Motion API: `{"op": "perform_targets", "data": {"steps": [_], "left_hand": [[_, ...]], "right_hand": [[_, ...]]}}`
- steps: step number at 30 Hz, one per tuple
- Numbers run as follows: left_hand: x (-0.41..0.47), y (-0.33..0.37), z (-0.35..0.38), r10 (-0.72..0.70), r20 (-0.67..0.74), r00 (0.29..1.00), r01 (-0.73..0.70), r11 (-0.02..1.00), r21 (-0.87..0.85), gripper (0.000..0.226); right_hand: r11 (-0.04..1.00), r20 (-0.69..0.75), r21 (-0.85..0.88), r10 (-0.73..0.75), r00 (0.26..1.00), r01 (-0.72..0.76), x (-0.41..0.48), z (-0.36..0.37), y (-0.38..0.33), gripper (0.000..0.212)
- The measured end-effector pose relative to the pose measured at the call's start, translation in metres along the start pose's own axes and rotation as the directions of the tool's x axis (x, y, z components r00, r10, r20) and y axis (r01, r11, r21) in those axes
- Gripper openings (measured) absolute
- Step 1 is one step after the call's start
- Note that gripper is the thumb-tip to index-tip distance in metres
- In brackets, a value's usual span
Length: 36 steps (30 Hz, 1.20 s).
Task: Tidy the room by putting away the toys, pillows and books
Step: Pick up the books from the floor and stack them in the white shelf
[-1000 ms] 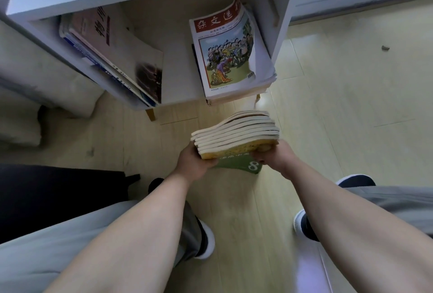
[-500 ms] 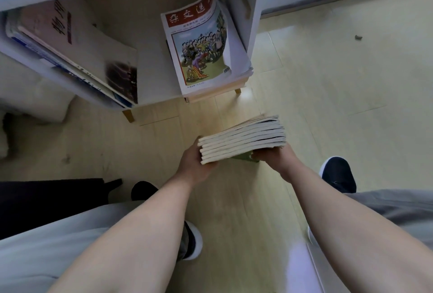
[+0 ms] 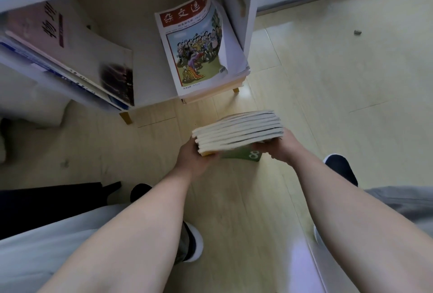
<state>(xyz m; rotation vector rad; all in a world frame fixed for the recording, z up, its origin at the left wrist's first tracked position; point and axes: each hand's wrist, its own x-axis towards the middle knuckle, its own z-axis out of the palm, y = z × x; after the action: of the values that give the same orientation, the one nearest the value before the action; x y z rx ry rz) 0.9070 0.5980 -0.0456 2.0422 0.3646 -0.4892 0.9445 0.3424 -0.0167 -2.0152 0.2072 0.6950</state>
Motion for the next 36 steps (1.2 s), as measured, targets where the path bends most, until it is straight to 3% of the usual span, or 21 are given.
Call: {"op": "perform_targets", "data": {"steps": [2, 5, 8, 11, 15, 18, 20, 26, 30, 36], "left_hand": [[0.007, 0.006, -0.009, -0.018, 0.054, 0.998, 0.013, 0.997, 0.077, 0.065], [0.012, 0.031, -0.015, -0.07, 0.206, 0.976, 0.063, 0.997, 0.037, 0.06], [0.002, 0.05, 0.004, -0.139, 0.308, 0.941, 0.173, 0.981, -0.086, 0.036], [-0.003, 0.062, 0.04, -0.233, 0.361, 0.903, 0.339, 0.903, -0.266, 0.034], [-0.003, 0.078, 0.095, -0.328, 0.342, 0.88, 0.431, 0.854, -0.291, 0.033], [0.009, 0.075, 0.135, -0.355, 0.273, 0.894, 0.413, 0.889, -0.197, 0.06], [0.023, 0.069, 0.155, -0.361, 0.269, 0.893, 0.41, 0.899, -0.154, 0.065], [0.043, 0.076, 0.193, -0.325, 0.344, 0.881, 0.389, 0.912, -0.134, 0.03], [0.069, 0.086, 0.215, -0.327, 0.327, 0.887, 0.393, 0.905, -0.164, 0.049], [0.072, 0.099, 0.219, -0.312, 0.33, 0.891, 0.386, 0.902, -0.191, 0.032]], "right_hand": [[0.995, -0.004, -0.097, 0.019, 1.0, -0.02, -0.001, -0.011, -0.008, 0.048], [0.994, 0.064, -0.105, 0.047, 0.997, -0.04, -0.006, -0.034, -0.021, 0.041], [0.992, 0.084, 0.015, 0.126, 0.988, -0.128, -0.015, -0.055, -0.009, 0.036], [0.967, 0.037, 0.146, 0.207, 0.978, -0.21, -0.028, -0.063, 0.016, 0.031], [0.846, -0.008, 0.416, 0.369, 0.929, -0.332, -0.044, -0.063, 0.06, 0.024], [0.821, -0.072, 0.481, 0.388, 0.919, -0.308, -0.046, -0.063, 0.092, 0.028], [0.809, -0.113, 0.497, 0.419, 0.901, -0.314, -0.041, -0.066, 0.108, 0.03], [0.75, -0.169, 0.597, 0.465, 0.869, -0.285, -0.021, -0.078, 0.149, 0.041], [0.711, -0.185, 0.672, 0.429, 0.884, -0.205, -0.009, -0.092, 0.16, 0.049], [0.715, -0.141, 0.673, 0.374, 0.917, -0.188, -0.007, -0.114, 0.166, 0.047]]}}
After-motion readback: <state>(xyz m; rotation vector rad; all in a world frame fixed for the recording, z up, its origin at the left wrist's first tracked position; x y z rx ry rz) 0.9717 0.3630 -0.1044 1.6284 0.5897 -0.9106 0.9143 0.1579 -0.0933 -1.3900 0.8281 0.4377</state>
